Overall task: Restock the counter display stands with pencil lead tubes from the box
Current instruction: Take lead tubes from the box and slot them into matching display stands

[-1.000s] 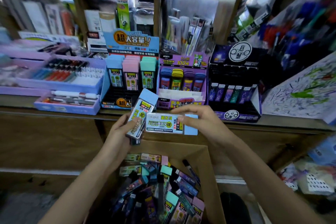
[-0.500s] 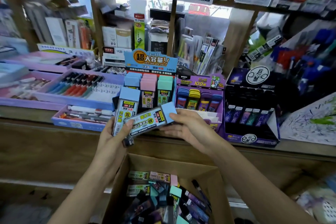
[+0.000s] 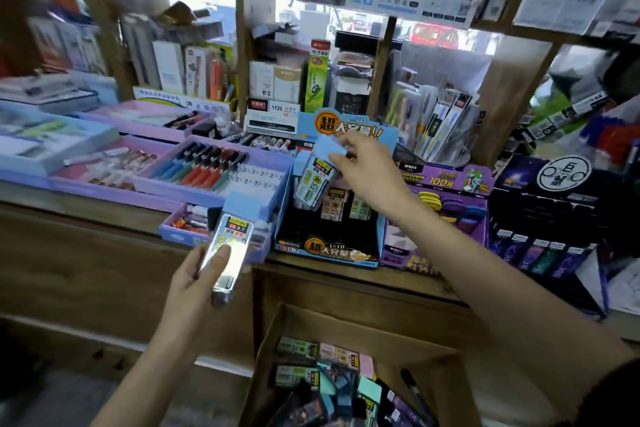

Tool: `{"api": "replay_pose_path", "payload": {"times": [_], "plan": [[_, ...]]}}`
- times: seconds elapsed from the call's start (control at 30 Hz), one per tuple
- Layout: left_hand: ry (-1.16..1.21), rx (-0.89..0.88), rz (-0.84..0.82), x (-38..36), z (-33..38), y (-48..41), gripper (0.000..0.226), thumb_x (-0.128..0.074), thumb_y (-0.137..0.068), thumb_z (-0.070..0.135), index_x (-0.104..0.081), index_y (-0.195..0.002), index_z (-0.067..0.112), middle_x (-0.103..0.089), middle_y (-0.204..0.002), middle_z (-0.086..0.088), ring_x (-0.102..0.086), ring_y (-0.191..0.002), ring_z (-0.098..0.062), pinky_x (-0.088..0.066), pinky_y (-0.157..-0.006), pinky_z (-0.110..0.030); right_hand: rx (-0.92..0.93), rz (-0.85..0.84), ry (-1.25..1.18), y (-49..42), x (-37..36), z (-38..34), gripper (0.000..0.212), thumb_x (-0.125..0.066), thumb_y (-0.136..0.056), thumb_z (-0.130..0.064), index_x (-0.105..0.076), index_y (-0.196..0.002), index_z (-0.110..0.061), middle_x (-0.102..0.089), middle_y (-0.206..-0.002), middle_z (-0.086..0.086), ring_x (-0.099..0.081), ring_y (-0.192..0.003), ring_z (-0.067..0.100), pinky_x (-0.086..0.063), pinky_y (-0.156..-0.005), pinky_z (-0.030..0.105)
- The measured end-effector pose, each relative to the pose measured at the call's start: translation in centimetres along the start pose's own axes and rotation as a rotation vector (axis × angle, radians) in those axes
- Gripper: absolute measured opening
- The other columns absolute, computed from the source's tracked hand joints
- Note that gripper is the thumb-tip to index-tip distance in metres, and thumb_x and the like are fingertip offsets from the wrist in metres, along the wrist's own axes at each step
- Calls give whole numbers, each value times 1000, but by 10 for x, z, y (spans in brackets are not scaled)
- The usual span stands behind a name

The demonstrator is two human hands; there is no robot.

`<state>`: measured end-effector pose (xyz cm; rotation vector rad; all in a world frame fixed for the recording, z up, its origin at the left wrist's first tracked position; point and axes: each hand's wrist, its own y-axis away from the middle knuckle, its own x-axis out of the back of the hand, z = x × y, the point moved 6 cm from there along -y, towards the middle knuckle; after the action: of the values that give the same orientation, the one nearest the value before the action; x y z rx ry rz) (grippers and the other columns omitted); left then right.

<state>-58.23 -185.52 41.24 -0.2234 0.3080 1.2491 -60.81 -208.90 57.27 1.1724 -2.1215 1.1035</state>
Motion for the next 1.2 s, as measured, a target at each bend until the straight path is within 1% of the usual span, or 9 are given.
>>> {"api": "replay_pose_path", "payload": {"times": [0.1,0.17,0.23,0.37,0.5,0.77,0.93,1.07,1.2], "plan": [[-26,-15,-4,8,3,1,29,-58,-82,32,-64,-107,19,-75,-89,0,-70,-73,-9,-49,-49,-16,106,-22,190,-12,-18,-8,22,-53,-93,-17,-59,-112,-6,-63,-105,12,-57,-90,26,-31,-65,27],[-50,-20,-4,12,3,1,33,-60,-78,37,-66,-106,21,-74,-93,-1,-70,-76,-9,-50,-49,-16,143,-33,276,-16,-28,-10,17,-54,-92,-15,-61,-105,-5,-62,-103,12,-55,-94,28,-31,-68,29],[-60,-25,-3,14,4,1,30,-60,-78,39,-67,-103,24,-74,-95,-1,-70,-78,-10,-51,-49,-18,143,-54,308,-19,-34,-9,21,-55,-91,-15,-63,-108,-5,-61,-107,13,-54,-98,29,-36,-74,31],[-62,-30,-24,14,3,-2,22,-61,-79,37,-69,-98,29,-74,-96,0,-71,-81,-12,-51,-49,-19,139,-117,299,-21,-41,-9,26,-57,-91,-15,-64,-112,-3,-63,-111,17,-55,-103,32,-42,-84,37],[-43,-37,-50,8,4,-3,27,-62,-77,39,-68,-100,27,-73,-100,-1,-72,-81,-14,-51,-52,-17,154,-130,286,-22,-43,-12,25,-56,-91,-14,-64,-111,-2,-63,-112,19,-56,-104,33,-42,-86,39],[-42,-27,-65,0,1,-5,30,-61,-78,38,-66,-105,26,-73,-101,-1,-72,-82,-15,-53,-55,-18,145,-137,293,-24,-43,-10,24,-55,-93,-13,-64,-113,-3,-64,-110,18,-56,-103,32,-43,-84,36],[-51,-23,-71,-2,3,-5,32,-60,-78,37,-65,-107,25,-73,-98,1,-71,-81,-12,-52,-55,-17,145,-172,336,-29,-44,-10,21,-54,-92,-12,-66,-103,2,-64,-101,19,-57,-97,34,-46,-82,39],[-53,-16,-70,-2,6,-4,34,-60,-80,35,-64,-110,22,-73,-97,1,-71,-80,-11,-52,-55,-16,145,-183,325,-27,-50,-9,18,-54,-91,-10,-66,-96,3,-63,-94,20,-56,-90,34,-42,-75,36],[-49,-6,-73,-4,8,-4,35,-61,-77,36,-64,-110,23,-74,-97,3,-71,-80,-12,-52,-55,-17,125,-160,308,-25,-52,-7,23,-54,-91,-10,-63,-112,-3,-64,-107,18,-56,-99,34,-43,-80,36]]}}
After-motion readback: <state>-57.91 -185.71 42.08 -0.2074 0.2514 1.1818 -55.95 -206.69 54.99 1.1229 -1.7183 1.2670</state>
